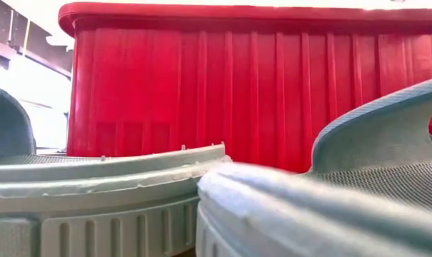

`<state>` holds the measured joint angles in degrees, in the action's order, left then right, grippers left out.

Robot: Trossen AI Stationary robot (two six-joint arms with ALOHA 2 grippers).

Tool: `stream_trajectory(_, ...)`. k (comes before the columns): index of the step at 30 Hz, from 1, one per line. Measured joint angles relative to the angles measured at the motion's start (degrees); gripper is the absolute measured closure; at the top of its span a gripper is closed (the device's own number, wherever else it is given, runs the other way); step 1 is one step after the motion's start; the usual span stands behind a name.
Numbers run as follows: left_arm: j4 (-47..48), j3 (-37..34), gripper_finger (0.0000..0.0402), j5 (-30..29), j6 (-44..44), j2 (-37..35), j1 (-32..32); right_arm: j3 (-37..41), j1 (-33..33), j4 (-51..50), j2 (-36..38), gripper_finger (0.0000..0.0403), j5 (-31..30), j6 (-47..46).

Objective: Pick and place slides into bin
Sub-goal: Put the black slide into the red bin

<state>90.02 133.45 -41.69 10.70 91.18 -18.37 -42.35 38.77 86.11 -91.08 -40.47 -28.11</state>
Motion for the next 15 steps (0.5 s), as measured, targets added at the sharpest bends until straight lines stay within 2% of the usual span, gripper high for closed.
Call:
stream_trajectory(4, 0.0, 0.0, 0.0247, 0.0, 0.0, 0.0, 0.0, 0.0, -1.7, -1.6, 3.6, 0.0402, 0.2, 5.8)
stream_trajectory(9, 0.0, 0.0, 0.0247, 0.0, -0.6, 0.0, 0.0, 0.0, -4.3, -12.9, 11.5, 0.0402, -1.7, 8.6)
stream_trajectory(12, 0.0, 0.0, 0.0247, -0.3, -1.8, -0.3, 0.0, -1.3, -6.0, -24.3, 17.2, 0.0402, -4.7, 9.3)
stream_trajectory(15, 0.0, 0.0, 0.0247, -1.1, -1.9, -0.4, 0.0, -5.0, -8.2, -42.4, 22.8, 0.0403, -7.9, 9.0)
